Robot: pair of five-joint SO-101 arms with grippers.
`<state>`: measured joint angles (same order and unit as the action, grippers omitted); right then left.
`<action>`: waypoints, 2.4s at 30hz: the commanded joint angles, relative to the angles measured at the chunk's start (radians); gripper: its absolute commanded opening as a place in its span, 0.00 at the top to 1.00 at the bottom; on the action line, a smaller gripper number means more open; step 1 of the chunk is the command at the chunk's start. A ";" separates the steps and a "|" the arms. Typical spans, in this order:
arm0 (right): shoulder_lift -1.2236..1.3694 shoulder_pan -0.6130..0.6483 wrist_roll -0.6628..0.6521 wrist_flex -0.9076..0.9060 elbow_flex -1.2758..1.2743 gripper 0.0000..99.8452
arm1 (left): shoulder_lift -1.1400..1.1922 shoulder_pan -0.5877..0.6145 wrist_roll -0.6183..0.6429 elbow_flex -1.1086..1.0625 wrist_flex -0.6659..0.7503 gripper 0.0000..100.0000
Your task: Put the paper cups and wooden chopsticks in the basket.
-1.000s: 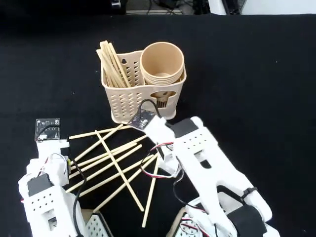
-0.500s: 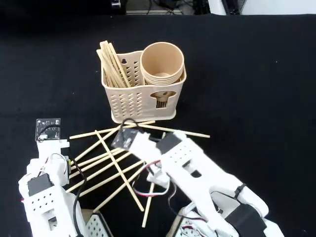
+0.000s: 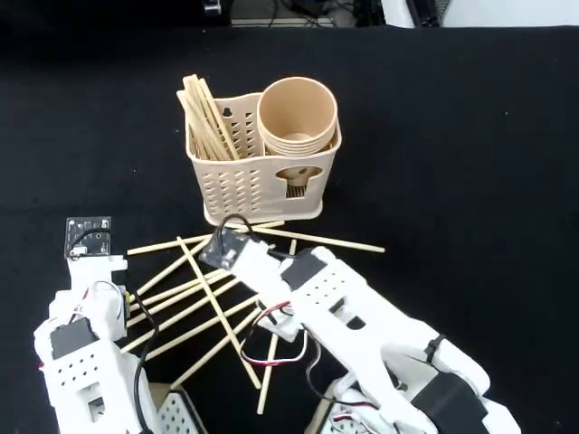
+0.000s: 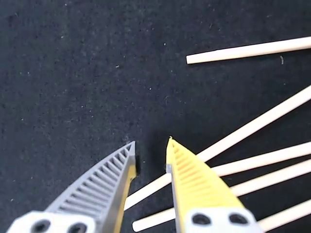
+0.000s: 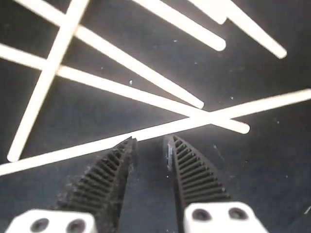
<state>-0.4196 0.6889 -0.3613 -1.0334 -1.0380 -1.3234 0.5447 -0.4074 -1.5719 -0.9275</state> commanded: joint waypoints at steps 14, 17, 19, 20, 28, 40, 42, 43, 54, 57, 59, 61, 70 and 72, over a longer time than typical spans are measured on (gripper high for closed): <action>0.004 0.242 0.052 0.041 0.090 0.88 | -0.008 -0.012 0.011 0.004 0.021 0.88; 0.004 0.235 -0.021 0.049 0.085 0.85 | -0.008 -0.012 0.011 0.004 0.020 0.88; 0.010 0.209 -0.055 0.046 0.088 0.80 | -0.008 -0.010 0.011 0.004 0.018 0.88; 0.021 0.192 -0.064 0.044 0.093 0.77 | -0.008 -0.010 0.011 0.004 0.018 0.88; 0.170 0.150 -0.166 0.094 0.145 0.76 | -0.008 -0.010 0.011 0.004 0.017 0.88; 0.308 0.155 -0.324 0.098 0.188 0.91 | -0.008 -0.010 0.011 0.004 0.020 0.88; 0.317 0.155 -0.328 0.098 0.189 0.98 | -0.008 -0.010 0.011 0.004 0.020 0.88; 0.318 0.152 -0.328 0.098 0.189 0.99 | -0.008 -0.010 0.011 0.004 0.020 0.88; 0.317 0.143 -0.333 0.086 0.194 0.99 | -0.008 -0.010 0.011 0.002 0.021 0.88; 0.317 0.098 -0.333 0.025 0.239 0.99 | -0.008 -0.010 0.011 0.002 0.021 0.88; 0.315 0.048 -0.365 -0.037 0.283 0.99 | -0.008 -0.010 0.011 0.002 0.021 0.88; 0.292 0.011 -0.397 -0.083 0.311 0.99 | -0.008 -0.010 0.011 0.002 0.021 0.88; 0.059 0.003 -0.408 -0.229 0.309 0.99 | -0.008 -0.010 0.011 0.002 0.021 0.88; 0.031 -0.002 -0.408 -0.272 0.308 0.99 | -0.008 -0.010 0.011 0.002 0.021 0.88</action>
<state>-0.3214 0.7027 -0.7618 -1.2513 -0.7710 -1.3234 0.5447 -0.4074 -1.5719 -0.9275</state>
